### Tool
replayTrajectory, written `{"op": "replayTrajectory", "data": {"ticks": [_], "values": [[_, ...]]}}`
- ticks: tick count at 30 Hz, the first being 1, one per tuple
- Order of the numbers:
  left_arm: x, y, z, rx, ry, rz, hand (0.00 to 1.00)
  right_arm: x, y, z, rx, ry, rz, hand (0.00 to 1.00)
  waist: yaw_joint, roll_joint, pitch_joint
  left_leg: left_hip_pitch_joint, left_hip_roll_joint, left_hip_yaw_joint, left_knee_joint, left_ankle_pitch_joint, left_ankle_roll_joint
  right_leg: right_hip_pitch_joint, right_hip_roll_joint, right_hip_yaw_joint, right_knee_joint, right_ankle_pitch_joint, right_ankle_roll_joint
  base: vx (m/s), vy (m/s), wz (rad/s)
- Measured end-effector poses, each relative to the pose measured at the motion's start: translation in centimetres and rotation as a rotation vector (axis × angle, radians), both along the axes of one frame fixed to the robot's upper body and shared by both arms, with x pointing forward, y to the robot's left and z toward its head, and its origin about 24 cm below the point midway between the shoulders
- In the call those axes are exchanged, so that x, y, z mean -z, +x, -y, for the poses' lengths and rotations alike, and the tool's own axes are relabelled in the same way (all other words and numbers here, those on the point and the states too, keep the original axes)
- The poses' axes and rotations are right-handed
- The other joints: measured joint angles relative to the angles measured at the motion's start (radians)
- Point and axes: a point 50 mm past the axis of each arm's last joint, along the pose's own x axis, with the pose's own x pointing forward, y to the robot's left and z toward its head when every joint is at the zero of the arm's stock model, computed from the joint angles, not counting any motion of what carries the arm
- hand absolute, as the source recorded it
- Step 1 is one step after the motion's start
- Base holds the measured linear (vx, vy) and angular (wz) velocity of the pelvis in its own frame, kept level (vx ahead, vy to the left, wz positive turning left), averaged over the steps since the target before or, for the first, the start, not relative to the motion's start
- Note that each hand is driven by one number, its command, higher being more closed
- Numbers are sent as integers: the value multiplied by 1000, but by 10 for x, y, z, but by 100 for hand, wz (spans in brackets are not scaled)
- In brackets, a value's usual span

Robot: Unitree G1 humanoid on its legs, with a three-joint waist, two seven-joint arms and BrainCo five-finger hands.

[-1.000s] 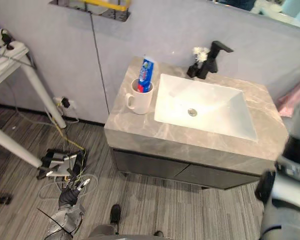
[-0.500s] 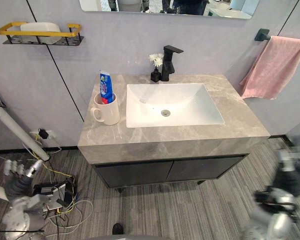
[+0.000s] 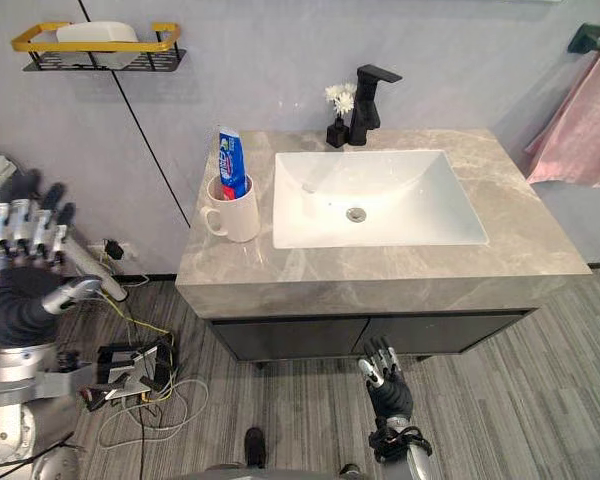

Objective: Organize washtable

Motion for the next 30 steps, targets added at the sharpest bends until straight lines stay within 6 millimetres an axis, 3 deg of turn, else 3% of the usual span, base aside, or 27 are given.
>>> {"op": "replayTrajectory", "data": {"ticks": [7, 8, 14, 18, 24, 30], "values": [[30, 0, 50, 358, -92, -164, 0, 10, -4, -5, -70, -39, -53, 0, -9, 2, 10, -2, -3, -6, 0, 0, 0, 0, -4, -9, 3, -3, 3, 27, 3, 3], [33, 0, 54, 377, -97, -181, 100, 11, -4, -5, -71, -38, -58, 0, -10, 3, 12, -2, -3, -6, 0, 0, 0, 0, -4, -9, 3, -3, 3, 0, 0, 0], [75, 5, 71, 459, -118, -384, 100, 11, -5, -2, -73, -48, -62, 0, -25, 6, 23, -9, -1, 8, 0, 0, 0, -21, -8, 6, 17, -4, 2, -2, 15, -6], [90, 14, 76, 459, -71, -442, 100, 12, -6, -1, -80, -49, -70, 0, -25, 5, 37, -17, 1, 20, 0, 0, 0, -40, -10, 20, 20, -7, -3, -9, 26, -9], [92, 33, 77, 412, 10, -428, 100, 2, 1, 1, -94, -67, -31, 0, -28, 4, 58, -39, 0, 38, 0, -2, 3, -71, -9, 36, 22, -4, -5, 14, 19, -8], [76, 53, 59, 281, 95, -353, 100, -2, 4, -1, -95, -72, -10, 0, -35, 1, 70, -44, -1, 49, 6, -4, 5, -76, -7, 42, 15, 9, 2, 61, 1, -3]]}}
